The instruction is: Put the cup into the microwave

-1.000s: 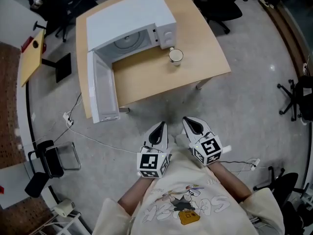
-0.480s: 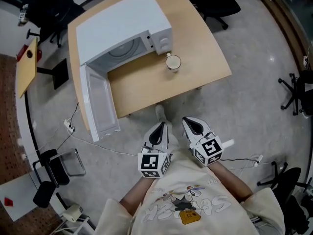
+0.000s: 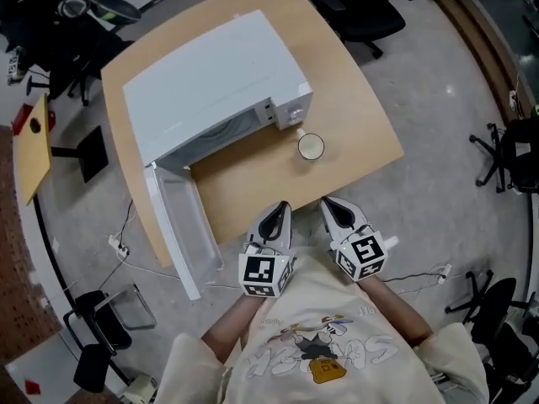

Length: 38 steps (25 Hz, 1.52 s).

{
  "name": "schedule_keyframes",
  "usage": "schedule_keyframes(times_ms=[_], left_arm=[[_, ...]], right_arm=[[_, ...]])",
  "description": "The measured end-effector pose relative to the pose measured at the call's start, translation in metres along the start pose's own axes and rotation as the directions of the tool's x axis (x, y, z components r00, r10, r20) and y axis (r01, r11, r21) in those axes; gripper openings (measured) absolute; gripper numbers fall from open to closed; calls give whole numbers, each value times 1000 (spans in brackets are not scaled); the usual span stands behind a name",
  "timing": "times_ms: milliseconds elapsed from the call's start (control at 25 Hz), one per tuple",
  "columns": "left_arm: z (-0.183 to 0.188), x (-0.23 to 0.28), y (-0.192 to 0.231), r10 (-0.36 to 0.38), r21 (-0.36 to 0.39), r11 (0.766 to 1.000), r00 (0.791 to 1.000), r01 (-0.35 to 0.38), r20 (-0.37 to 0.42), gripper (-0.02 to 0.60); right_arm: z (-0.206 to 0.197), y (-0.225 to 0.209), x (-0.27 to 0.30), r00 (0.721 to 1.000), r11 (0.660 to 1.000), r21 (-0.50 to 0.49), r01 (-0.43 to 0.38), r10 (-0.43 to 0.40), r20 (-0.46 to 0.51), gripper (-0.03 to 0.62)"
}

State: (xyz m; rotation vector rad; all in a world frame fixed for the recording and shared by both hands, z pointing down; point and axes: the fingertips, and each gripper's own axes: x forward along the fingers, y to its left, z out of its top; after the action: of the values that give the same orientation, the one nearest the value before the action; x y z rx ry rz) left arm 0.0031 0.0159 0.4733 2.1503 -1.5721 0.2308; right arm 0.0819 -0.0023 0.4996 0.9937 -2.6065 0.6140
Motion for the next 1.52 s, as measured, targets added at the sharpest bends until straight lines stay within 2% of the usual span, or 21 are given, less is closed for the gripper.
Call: schedule_keyframes(times_ms=[40,80,160,200,400,520,760,920,960,1000,1280,1520], left_arm=[[-1,9,1,-19,34,999,1000,19,-3,36],[-4,19,2,-37,76,996,999,38,-12,92],[-15,46,6,-58,141,988,997,64,-46,273],[-22,60,10,-61,159,985,996,70,-64,326],[-60,135,23,-84,193,975,990,105,-115,493],[-78,180,28,-85,218,970,989,111,-125,537],[-99,238,33,-65,268,957,984,108,-163,537],[-99,255,37,-62,257,961,987,99,-149,486],[-98,257,35,-67,255,962,988,102,-141,458],[-97,257,33,-70,256,961,989,102,-133,399],[-96,253,35,-52,243,966,988,87,-145,400],[-77,211,53,14,195,981,994,8,-111,400]], right_arm=[[2,-3,4,1000,1000,-6,1,-1,-8,5],[3,-8,6,1000,1000,-8,6,-6,-15,6],[7,-21,6,999,1000,-3,22,-22,-23,5],[9,-26,5,999,999,-6,32,-32,-24,6],[15,-54,-15,994,994,-18,107,-107,-23,5],[13,-63,-29,988,988,-23,151,-152,-28,6],[9,-78,-53,975,975,-19,219,-220,-41,6],[6,-85,-58,968,969,-5,247,-247,-47,5],[5,-86,-59,967,968,-2,250,-250,-50,6],[5,-86,-59,966,968,0,252,-252,-52,6],[8,-87,-56,969,971,-5,240,-240,-50,6],[15,-77,-42,986,986,-24,164,-165,-38,5]])
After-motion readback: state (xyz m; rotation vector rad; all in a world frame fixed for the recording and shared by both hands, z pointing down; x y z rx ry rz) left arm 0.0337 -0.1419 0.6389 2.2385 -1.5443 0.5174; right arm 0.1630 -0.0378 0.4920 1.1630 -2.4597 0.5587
